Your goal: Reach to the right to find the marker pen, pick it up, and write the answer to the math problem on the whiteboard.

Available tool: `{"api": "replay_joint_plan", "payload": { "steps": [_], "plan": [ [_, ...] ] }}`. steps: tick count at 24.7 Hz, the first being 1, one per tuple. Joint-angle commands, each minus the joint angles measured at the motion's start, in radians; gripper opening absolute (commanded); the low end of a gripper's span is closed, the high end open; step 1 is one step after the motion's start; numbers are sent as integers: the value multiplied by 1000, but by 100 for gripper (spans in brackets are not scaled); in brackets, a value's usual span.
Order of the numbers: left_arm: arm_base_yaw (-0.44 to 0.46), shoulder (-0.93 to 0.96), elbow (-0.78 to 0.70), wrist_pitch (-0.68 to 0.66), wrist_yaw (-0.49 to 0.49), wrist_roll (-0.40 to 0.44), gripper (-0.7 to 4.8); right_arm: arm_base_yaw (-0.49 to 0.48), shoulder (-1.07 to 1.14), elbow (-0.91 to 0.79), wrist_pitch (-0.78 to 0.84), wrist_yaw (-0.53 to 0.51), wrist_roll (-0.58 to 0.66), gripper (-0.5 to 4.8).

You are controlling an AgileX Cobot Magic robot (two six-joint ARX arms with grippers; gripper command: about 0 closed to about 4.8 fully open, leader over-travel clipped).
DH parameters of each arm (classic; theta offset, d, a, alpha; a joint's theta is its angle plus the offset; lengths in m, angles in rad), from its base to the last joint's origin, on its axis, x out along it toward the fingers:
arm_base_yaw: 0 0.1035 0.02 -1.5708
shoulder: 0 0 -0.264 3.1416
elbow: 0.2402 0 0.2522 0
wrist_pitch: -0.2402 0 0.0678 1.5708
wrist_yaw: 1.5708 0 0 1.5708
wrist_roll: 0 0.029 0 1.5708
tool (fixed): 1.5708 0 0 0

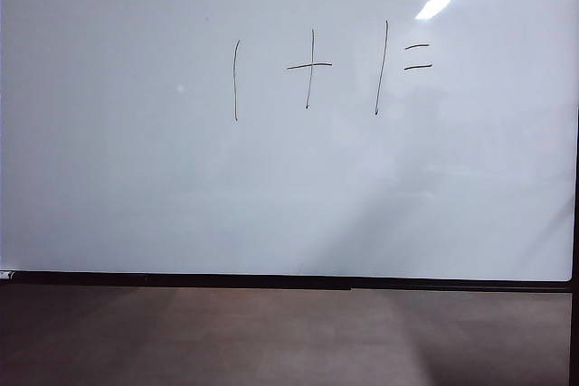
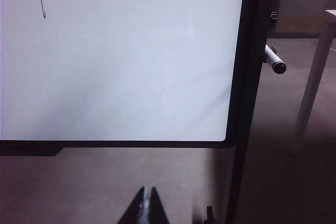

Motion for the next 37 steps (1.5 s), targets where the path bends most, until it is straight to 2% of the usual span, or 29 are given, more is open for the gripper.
{"api": "replay_joint_plan", "payload": {
  "steps": [1,9,12,15,18,23,26,28,31,34,37],
  "plan": [
    [0,0,1,11,0,1,-4,0,0,-5,17,1,0,-6],
    [-1,0,11,33,11,1,-5,0,0,-5,17,1,0,-6],
    [-2,20,130,15,91,1,-4,1,0,-5,17,0,1,-6],
    [-22,188,293,-10,191,1,-4,1,0,-5,17,0,10,-6],
    [-137,510,498,2,237,1,-4,1,0,-5,17,0,10,-6],
    [-395,1042,896,176,235,1,-4,1,1,-5,17,1,9,-6],
    [-520,1278,1100,180,212,1,-4,0,0,-5,17,4,9,-6],
    [-598,1390,1168,181,210,1,-4,0,0,-5,17,6,10,-5],
    [-715,1513,1210,183,220,1,-4,0,0,-5,16,48,91,-2],
    [-819,1590,1211,188,254,1,-4,0,0,-5,18,175,153,0],
    [-879,1614,1211,177,254,1,-4,0,0,-4,18,273,159,0]
  ]
}}
